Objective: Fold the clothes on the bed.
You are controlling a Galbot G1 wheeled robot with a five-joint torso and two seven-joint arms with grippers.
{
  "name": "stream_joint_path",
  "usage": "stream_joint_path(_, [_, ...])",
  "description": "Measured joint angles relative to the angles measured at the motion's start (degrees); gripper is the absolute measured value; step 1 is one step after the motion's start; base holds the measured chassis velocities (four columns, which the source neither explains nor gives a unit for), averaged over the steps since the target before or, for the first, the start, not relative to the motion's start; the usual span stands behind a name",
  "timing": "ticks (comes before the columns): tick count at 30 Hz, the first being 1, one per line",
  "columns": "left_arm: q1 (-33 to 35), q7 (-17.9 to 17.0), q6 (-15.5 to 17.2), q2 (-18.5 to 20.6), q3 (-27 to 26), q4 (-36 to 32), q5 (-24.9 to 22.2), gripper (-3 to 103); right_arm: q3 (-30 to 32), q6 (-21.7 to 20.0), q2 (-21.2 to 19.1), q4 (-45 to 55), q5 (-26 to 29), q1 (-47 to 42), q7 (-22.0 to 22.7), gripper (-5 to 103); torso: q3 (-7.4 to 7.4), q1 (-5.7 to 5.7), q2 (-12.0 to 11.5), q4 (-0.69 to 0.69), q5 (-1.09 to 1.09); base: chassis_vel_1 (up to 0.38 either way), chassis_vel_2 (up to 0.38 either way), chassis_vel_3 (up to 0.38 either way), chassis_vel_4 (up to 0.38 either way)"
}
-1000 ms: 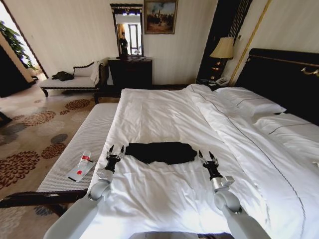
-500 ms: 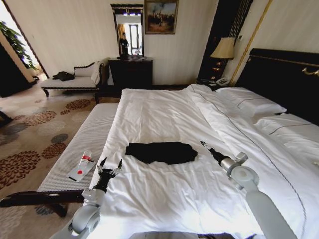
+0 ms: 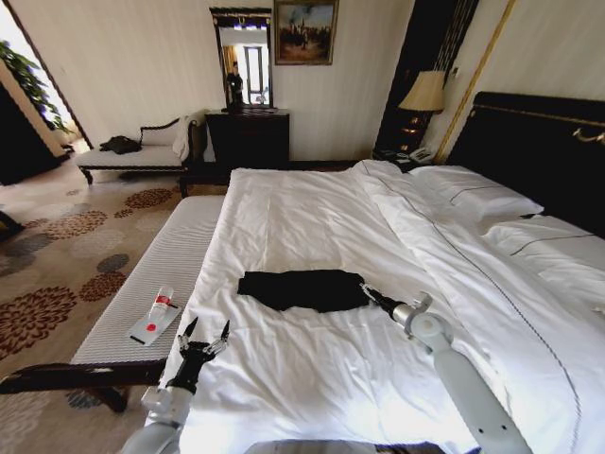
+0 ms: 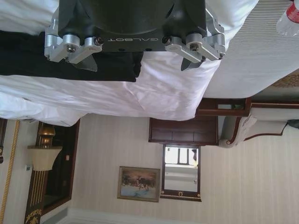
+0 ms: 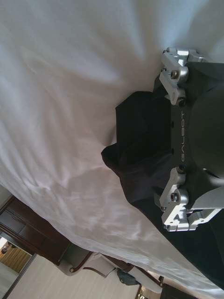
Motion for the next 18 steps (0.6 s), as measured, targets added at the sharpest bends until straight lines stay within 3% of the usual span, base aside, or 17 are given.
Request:
stream_joint_path(3, [0.4, 0.0, 0.0, -0.2, -0.3, 0.0, 0.2, 100, -0.3, 0.0, 0.4, 0.4, 0.3, 0.0, -0.1, 103, 0.0, 0.0, 0.0, 0.0, 0.0, 0.0, 0.0, 0.0, 0.0])
stream_joint_path(7, [0.4, -0.1, 0.0, -0.3, -0.4, 0.0, 0.1, 100, -1.0, -0.1, 1.3, 0.8, 0.5, 0.1, -0.2, 96, 0.0, 0.0, 0.0, 0.0, 0.0, 0.0, 0.0, 0.0, 0.0])
stream_joint_path(9, [-0.1, -1.1, 0.1, -0.3, -0.5, 0.1, -0.5, 100, -1.8, 0.0, 1.6, 0.5, -0.3, 0.1, -0.3, 86, 0.0, 0.0, 0.0, 0.0, 0.0, 0.0, 0.0, 0.0, 0.0])
stream_joint_path(10, [-0.1, -1.1, 0.1, -0.3, -0.5, 0.1, -0.5, 100, -1.8, 0.0, 1.6, 0.5, -0.3, 0.1, -0.3, 86, 0.0, 0.0, 0.0, 0.0, 0.0, 0.0, 0.0, 0.0, 0.0])
stream_joint_path(13, [-0.6, -1.8, 0.4, -0.5, -1.1, 0.4, -1.5, 100, -2.3, 0.3, 2.0, 0.2, -0.6, 0.1, -0.5, 70, 0.0, 0.0, 0.0, -0.01, 0.0, 0.0, 0.0, 0.0, 0.0])
stream_joint_path(15, [-0.6, -1.9, 0.5, -0.5, -1.2, 0.3, -1.7, 100, -2.4, 0.4, 2.1, 0.2, -0.6, 0.3, -0.5, 70, 0.0, 0.0, 0.0, 0.0, 0.01, 0.0, 0.0, 0.0, 0.0])
stream_joint_path(18, [-0.6, -2.0, 0.7, -0.5, -1.3, -0.1, -2.0, 100, -2.5, 0.7, 2.2, 0.2, -0.6, 0.6, -0.5, 54, 0.0, 0.0, 0.0, 0.02, 0.01, 0.0, 0.0, 0.0, 0.0])
